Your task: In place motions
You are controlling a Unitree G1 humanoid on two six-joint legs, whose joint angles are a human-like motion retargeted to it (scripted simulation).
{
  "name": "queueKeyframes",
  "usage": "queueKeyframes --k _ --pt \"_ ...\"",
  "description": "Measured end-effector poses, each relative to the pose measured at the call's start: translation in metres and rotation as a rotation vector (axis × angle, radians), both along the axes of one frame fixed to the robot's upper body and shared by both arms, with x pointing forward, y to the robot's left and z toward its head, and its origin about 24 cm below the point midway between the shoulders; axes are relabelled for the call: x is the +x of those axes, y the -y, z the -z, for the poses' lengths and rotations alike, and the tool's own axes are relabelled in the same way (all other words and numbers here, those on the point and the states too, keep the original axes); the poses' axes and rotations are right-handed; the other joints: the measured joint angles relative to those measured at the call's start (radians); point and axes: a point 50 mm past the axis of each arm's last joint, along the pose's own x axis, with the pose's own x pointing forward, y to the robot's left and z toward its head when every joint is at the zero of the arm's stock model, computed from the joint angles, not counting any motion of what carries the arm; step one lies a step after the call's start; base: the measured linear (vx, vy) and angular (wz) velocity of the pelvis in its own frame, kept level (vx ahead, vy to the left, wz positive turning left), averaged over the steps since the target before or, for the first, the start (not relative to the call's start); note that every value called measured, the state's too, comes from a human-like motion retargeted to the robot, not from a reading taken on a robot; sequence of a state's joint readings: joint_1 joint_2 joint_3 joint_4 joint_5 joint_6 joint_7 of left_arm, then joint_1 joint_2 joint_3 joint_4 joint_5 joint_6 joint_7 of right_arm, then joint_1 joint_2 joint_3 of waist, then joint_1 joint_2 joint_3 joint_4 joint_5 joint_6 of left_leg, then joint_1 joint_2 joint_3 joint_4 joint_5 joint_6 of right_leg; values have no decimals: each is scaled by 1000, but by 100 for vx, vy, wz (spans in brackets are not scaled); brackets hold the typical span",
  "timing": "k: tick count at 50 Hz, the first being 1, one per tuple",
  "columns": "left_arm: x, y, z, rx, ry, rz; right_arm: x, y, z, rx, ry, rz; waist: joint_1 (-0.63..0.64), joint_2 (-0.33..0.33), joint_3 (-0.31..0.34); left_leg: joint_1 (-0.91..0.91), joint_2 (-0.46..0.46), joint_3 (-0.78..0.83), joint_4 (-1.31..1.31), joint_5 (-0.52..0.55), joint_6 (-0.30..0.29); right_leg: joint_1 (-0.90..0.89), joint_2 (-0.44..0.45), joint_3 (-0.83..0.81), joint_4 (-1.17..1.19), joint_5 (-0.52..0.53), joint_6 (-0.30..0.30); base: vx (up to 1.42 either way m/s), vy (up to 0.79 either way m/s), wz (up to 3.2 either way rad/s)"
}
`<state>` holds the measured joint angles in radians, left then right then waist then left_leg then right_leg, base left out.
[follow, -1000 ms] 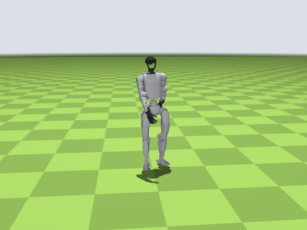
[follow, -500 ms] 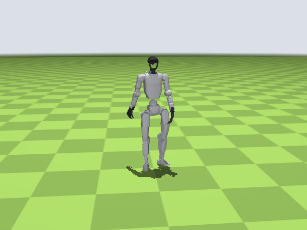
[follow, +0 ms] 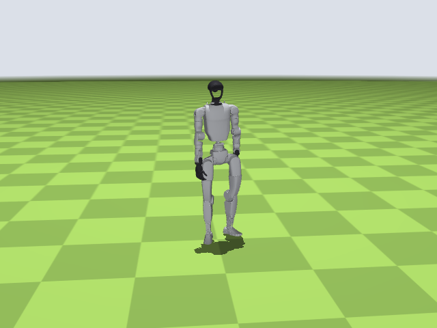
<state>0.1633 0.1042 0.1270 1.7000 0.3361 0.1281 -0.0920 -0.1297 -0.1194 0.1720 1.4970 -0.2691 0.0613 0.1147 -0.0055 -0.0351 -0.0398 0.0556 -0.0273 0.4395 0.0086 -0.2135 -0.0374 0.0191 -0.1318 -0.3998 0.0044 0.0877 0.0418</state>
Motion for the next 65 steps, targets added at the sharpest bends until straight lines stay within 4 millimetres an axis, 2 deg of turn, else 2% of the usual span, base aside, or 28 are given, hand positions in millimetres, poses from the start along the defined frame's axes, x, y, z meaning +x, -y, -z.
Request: queueKeyframes --k 3,5,7,9,11,13,15,17,20,22,24,26,28,32,35,38,40,43,45,46,48,50,53,55,57,60,62,65 --pt "-77 2 -28 -8 -217 -89 76 -34 -17 101 253 -143 -2 -3 -4 4 2 9 -4 2 -3 -11 6 21 5 1 3 0 0 0" --pt "-113 9 -47 -24 -301 -137 117 -56 -36 157 404 -223 -8 -2 -5 7 5 14 -6 3 -5 -15 10 30 7 1 5 0 0 0" --pt "-137 18 -62 -30 -356 -180 147 -74 -56 201 535 -294 -13 0 -7 9 7 20 -7 3 -7 -19 13 35 8 2 7 0 0 0" --pt "-152 27 -72 -22 -401 -226 168 -87 -73 230 642 -358 -19 1 -11 9 9 24 -7 4 -8 -20 15 38 8 2 7 0 0 0" --pt "-158 32 -77 -7 -428 -268 178 -94 -83 232 713 -412 -25 -1 -16 8 9 24 -6 4 -9 -20 15 36 8 1 8 0 0 0" --pt "-154 31 -73 11 -424 -277 179 -95 -85 211 745 -454 -30 -5 -23 6 8 20 -5 5 -9 -18 13 32 7 0 9 0 0 0" --pt "-137 23 -62 21 -382 -234 171 -89 -78 171 735 -480 -32 -10 -29 2 6 15 -4 5 -8 -15 10 24 6 0 10 1 0 11" --pt "-104 9 -42 27 -295 -142 153 -74 -63 111 678 -484 -32 -18 -29 2 -1 7 -2 6 -7 -7 3 9 4 0 11 2 1 27" --pt "-36 -10 -13 30 -125 10 107 -43 -34 9 526 -451 -28 -28 -25 4 -9 -8 -1 6 -4 9 -7 -12 0 0 13 0 3 30" --pt "20 -18 3 18 10 90 61 -18 -15 -57 372 -377 -22 -32 -21 5 -13 -17 1 6 -2 21 -12 -27 -4 1 15 0 4 27" --pt "79 -19 12 -3 164 144 6 5 -2 -107 179 -265 -16 -36 -18 4 -14 -24 2 6 0 29 -17 -40 -7 2 16 0 2 21" --pt "137 -14 14 -36 335 173 -52 22 2 -140 -33 -126 -9 -40 -18 1 -14 -25 5 5 0 33 -19 -49 -9 4 15 0 0 0" --pt "191 -6 8 -75 513 185 -108 34 -3 -169 -228 31 -4 -42 -18 -4 -12 -23 8 3 0 33 -20 -52 -11 5 14 0 0 0" --pt "281 11 -20 -140 845 204 -197 52 -28 -239 -506 335 -1 -37 -19 -16 -3 -11 14 -2 -2 23 -18 -55 -13 9 10 1 -1 -27" --pt "324 21 -45 -183 1029 218 -238 63 -47 -308 -609 475 -6 -32 -15 -23 -1 -9 17 -5 -4 16 -17 -51 -13 12 6 -1 -1 -15" --pt "343 24 -59 -196 1125 239 -262 69 -61 -368 -665 489 -15 -27 -13 -27 0 -9 19 -6 -4 13 -17 -55 -13 14 5 0 0 0" --pt "346 23 -62 -197 1157 266 -268 71 -65 -396 -686 475 -17 -21 -13 -28 0 -10 20 -7 -5 12 -19 -59 -12 16 5 0 0 0" --pt "329 20 -52 -181 1127 308 -263 70 -62 -401 -680 453 -6 -14 -9 -25 -4 -11 19 -8 -4 15 -23 -65 -12 18 5 0 6 2" --pt "305 18 -38 -166 1062 319 -245 66 -52 -380 -636 435 2 -12 -2 -20 -8 -14 19 -7 -4 22 -27 -70 -13 18 6 0 6 11" --pt "287 17 -28 -159 1009 311 -232 64 -45 -361 -599 411 5 -10 0 -17 -11 -18 18 -7 -4 25 -30 -73 -13 18 6 0 6 21" --pt "243 16 -8 -135 889 277 -200 59 -31 -321 -514 336 11 -7 4 -13 -15 -25 17 -5 -2 32 -34 -82 -12 18 8 0 5 28" --pt "191 12 8 -75 756 227 -158 55 -18 -284 -404 220 19 -3 8 -6 -19 -29 13 -3 0 37 -37 -89 -11 17 11 -1 5 29" --pt "95 2 18 69 480 130 -76 44 -5 -222 -191 3 20 3 8 4 -25 -35 6 -3 0 41 -37 -77 -7 12 19 -1 4 29" --pt "25 1 10 133 252 53 -14 29 -3 -163 -24 -135 10 6 7 7 -26 -38 4 -2 -2 42 -35 -65 -5 9 26 0 0 12" --pt "-38 3 -9 141 52 -21 46 4 -11 -85 157 -244 -7 14 3 8 -22 -36 3 -2 -4 37 -28 -52 -1 6 29 0 0 0" --pt "-116 9 -46 88 -201 -100 121 -43 -37 35 436 -344 -24 37 -3 6 -3 -14 2 -1 -6 23 -7 -27 4 4 31 0 -3 -29" --pt "-150 17 -69 20 -340 -131 157 -72 -61 115 601 -372 -35 44 -9 2 4 -6 2 -1 -8 12 1 -17 5 4 29 -3 0 -30" --pt "-178 27 -93 -54 -467 -181 190 -106 -94 212 791 -425 -48 47 -10 6 10 5 1 0 -10 5 8 -3 6 6 27 -1 -1 -27"
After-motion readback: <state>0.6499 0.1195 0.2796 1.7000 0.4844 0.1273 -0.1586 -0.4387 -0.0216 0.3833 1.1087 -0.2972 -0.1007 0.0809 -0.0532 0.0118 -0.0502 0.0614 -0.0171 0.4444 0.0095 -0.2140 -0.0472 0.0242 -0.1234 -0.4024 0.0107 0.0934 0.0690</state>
